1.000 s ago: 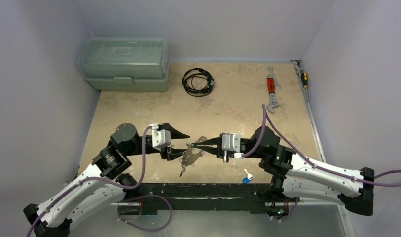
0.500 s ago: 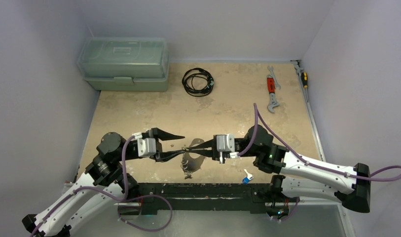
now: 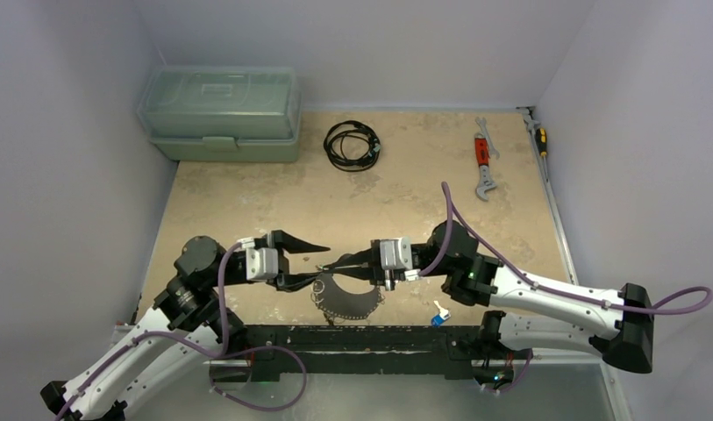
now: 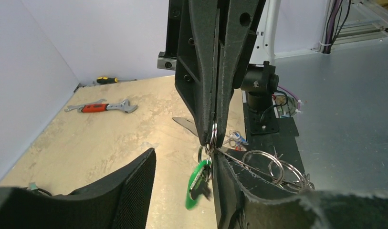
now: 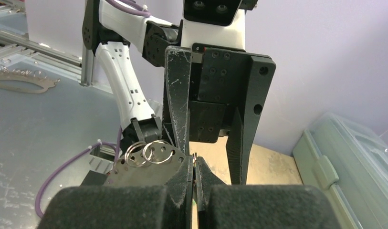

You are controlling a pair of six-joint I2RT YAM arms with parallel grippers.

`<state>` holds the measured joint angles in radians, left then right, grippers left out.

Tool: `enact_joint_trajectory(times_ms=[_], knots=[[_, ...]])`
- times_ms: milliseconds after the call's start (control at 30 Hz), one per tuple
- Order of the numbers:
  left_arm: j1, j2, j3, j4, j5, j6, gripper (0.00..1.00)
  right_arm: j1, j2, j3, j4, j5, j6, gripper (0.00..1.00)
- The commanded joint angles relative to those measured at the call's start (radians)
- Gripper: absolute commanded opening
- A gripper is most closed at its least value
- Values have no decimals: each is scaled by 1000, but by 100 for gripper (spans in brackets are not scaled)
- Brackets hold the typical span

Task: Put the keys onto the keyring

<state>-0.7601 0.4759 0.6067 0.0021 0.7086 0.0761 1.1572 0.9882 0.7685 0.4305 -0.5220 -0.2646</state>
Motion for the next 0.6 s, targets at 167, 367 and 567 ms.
enact_joint_trajectory(times_ms=[167, 367, 567], knots=[[2, -5, 3, 73, 57, -31, 0, -30, 37, 45, 81, -17, 18, 0], [3, 14, 60, -101, -91, 40, 0, -35, 2, -6, 91, 50, 21, 0], [3, 47, 123, -204, -175, 75, 0, -40, -59, -73, 102, 107, 46, 0]])
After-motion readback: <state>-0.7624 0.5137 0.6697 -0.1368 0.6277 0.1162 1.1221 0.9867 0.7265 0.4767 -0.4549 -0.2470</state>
